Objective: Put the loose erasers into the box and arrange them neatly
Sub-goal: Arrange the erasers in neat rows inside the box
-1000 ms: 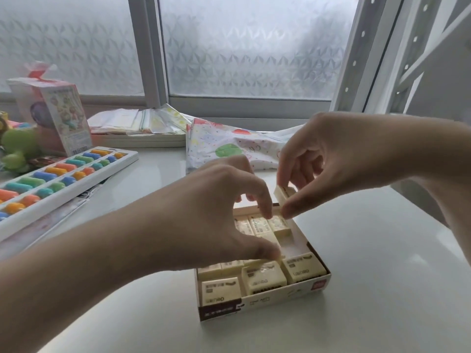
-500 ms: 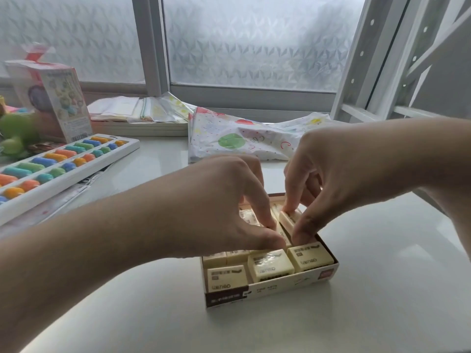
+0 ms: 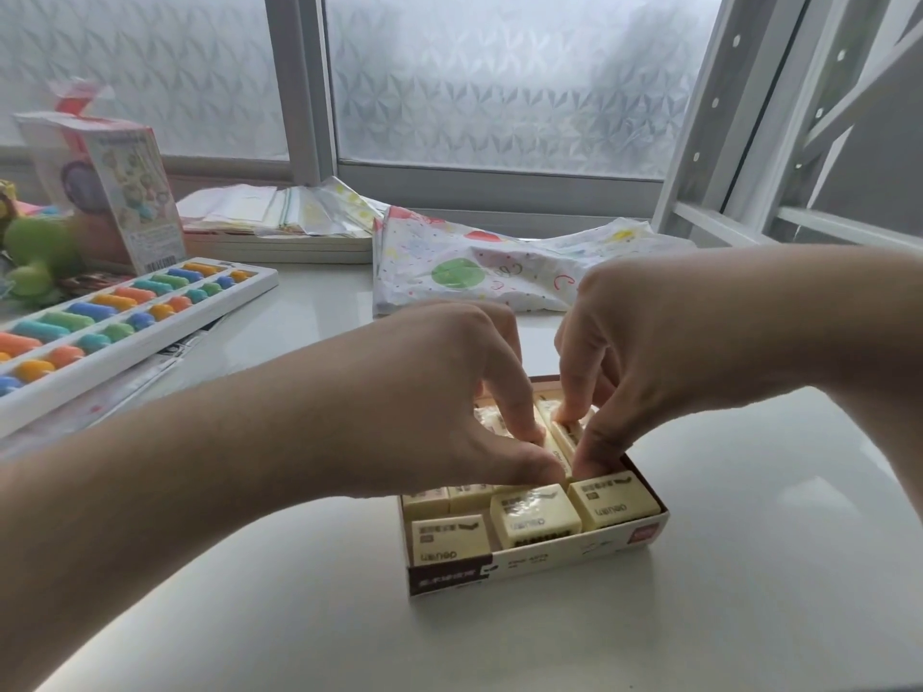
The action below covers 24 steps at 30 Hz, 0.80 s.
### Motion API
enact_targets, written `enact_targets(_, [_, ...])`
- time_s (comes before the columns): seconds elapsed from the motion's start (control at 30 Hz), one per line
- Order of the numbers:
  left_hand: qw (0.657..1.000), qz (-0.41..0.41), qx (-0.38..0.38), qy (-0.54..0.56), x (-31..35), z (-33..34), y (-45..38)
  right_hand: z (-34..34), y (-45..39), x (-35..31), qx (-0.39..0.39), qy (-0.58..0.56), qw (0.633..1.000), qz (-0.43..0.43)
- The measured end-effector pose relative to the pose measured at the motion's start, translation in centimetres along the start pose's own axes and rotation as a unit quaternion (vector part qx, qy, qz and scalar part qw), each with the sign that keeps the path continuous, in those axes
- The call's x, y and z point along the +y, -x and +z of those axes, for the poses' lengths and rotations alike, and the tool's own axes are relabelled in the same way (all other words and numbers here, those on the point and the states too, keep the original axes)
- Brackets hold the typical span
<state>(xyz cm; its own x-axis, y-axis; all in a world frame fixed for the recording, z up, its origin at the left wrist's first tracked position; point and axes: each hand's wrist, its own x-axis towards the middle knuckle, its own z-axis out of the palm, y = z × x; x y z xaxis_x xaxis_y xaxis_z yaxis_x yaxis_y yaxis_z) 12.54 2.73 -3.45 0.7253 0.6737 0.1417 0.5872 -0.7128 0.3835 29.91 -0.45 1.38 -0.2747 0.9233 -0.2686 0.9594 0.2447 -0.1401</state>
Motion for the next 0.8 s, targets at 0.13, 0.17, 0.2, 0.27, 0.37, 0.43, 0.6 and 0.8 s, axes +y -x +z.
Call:
enact_targets(0.13, [1.0,-0.002,-0.002,0.003,0.0,0.0,0.1,0.0,0.1,0.0,0.012,0.004,1.0,-0.003])
enact_targets(0.17, [1.0,-0.001,0.0,0.002,0.0,0.0,0.1,0.0,0.2,0.0,0.012,0.007,1.0,-0.006])
enact_targets(0.2, [1.0,-0.001,0.003,0.0,0.0,0.0,0.1,0.0,0.2,-0.1,0.01,0.01,1.0,-0.01])
enact_targets(0.27, [1.0,-0.002,0.01,-0.004,-0.1,0.1,0.1,-0.1,0.1,-0.2,0.004,0.015,1.0,-0.019])
enact_targets(0.37, [1.0,0.0,0.014,-0.004,-0.2,0.2,0.0,0.0,0.1,-0.1,-0.01,0.014,0.999,-0.029])
enact_targets(0.43, [1.0,0.003,0.014,-0.005,-0.2,0.2,0.0,0.0,0.2,0.1,-0.021,0.012,0.999,-0.031])
enact_targets(0.6, [1.0,0.007,0.013,-0.007,-0.5,0.3,-0.1,-0.4,0.5,0.6,-0.011,0.001,0.999,-0.038])
enact_targets(0.8, [0.999,0.026,0.009,0.019,-1.0,0.0,-0.2,-0.5,0.4,0.9,0.022,-0.017,0.994,-0.106])
